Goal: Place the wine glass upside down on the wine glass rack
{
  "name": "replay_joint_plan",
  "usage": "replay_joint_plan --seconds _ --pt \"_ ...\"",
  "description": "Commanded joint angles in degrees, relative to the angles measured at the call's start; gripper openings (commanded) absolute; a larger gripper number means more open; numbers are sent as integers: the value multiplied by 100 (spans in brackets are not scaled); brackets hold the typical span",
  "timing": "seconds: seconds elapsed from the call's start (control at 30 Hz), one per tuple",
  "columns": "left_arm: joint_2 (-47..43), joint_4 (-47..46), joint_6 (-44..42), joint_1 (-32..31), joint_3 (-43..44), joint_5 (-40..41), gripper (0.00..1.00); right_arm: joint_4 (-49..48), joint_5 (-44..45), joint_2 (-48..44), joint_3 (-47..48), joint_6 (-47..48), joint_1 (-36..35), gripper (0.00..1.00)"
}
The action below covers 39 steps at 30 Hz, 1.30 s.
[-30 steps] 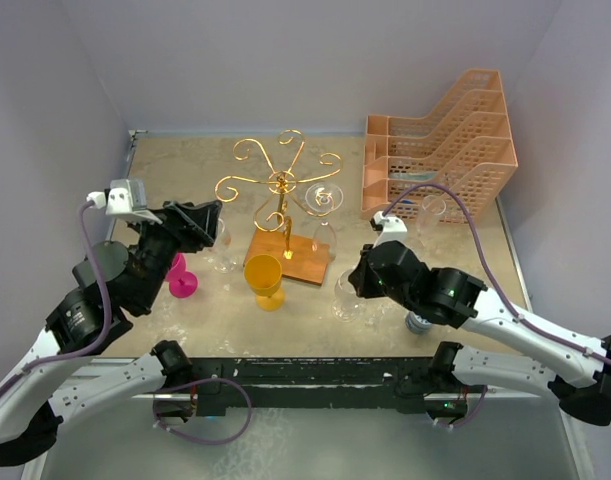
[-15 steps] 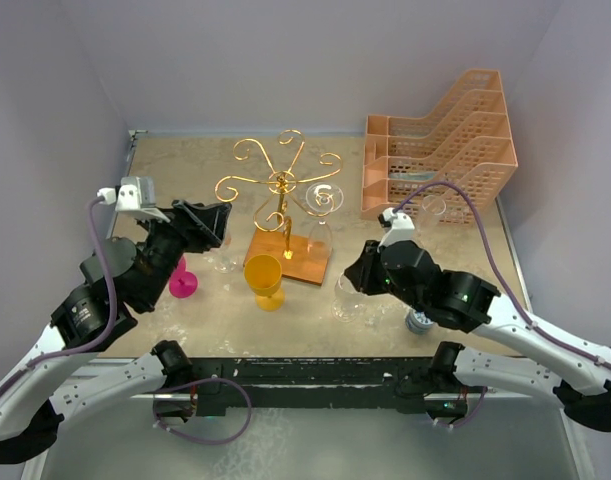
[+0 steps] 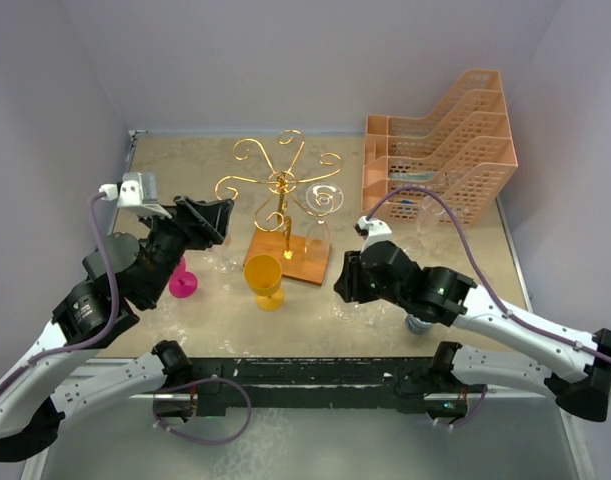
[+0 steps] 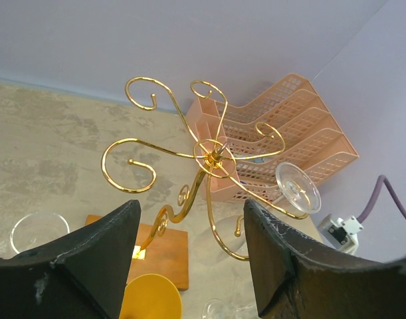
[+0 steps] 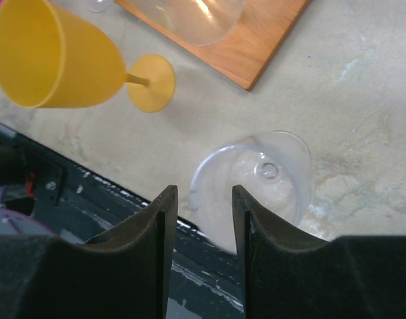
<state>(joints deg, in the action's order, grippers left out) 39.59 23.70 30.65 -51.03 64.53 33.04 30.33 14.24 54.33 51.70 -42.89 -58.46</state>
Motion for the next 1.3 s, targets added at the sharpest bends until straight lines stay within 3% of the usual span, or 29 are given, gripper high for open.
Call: replay_joint_plan --seconds 0.0,0.37,0.57,1.07,1.27 --pt "-123 -169 -41 6 27 37 61 222 560 215 137 -206 -17 41" --pt "-293 -364 -142 5 -72 -139 61 -106 687 657 252 -314 -17 26" --pt "-273 -465 -133 5 -197 -127 61 114 1206 894 477 -618 -17 1" --pt "142 -700 52 8 38 -453 61 834 2609 -107 924 -1732 -17 0" --pt "338 -760 200 5 159 -701 61 509 3134 -522 820 -2001 -17 0"
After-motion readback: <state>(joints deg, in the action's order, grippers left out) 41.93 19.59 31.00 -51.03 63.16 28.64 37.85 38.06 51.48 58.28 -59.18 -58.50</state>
